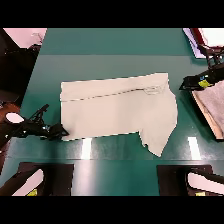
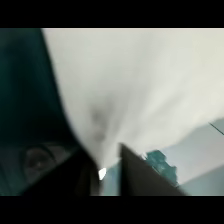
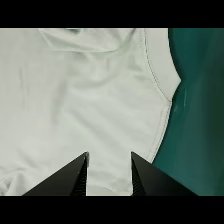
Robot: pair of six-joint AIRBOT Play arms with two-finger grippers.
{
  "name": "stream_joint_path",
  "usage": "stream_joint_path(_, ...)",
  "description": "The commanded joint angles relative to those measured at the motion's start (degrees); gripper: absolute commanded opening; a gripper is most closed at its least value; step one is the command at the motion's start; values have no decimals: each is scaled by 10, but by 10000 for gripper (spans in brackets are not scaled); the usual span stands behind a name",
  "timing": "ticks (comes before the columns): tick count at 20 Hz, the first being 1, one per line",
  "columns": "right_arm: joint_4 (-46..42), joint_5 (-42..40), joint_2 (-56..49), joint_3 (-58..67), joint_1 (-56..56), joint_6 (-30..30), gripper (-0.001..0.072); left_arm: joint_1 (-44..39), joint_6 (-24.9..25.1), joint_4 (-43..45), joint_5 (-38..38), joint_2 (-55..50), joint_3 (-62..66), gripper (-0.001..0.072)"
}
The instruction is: Fold the shirts.
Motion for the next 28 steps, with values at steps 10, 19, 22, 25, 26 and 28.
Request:
stream_joint_path(10,82,-11,159,-373,-195,-30,494,-11,-24,-7,-7,2,147,24)
stream_joint_path(19,179,-114,159,-498,-131,-67,430,-11,-24,-7,-11,2,147,24)
stream_joint_path(22,178,-113,159,-498,-93,-61,430,-11,-24,-7,-12,2,147,24)
stream_joint_path(25,177,-122,159,-498,-65,-49,427,-11,-24,-7,-14,2,147,24)
stream_joint_path(26,174,-122,159,-498,-58,-44,398,-11,-24,-7,-16,2,147,24)
stream_joint_path(28,174,-123,159,-498,-46,-44,304,-11,-23,-7,-19,2,147,24)
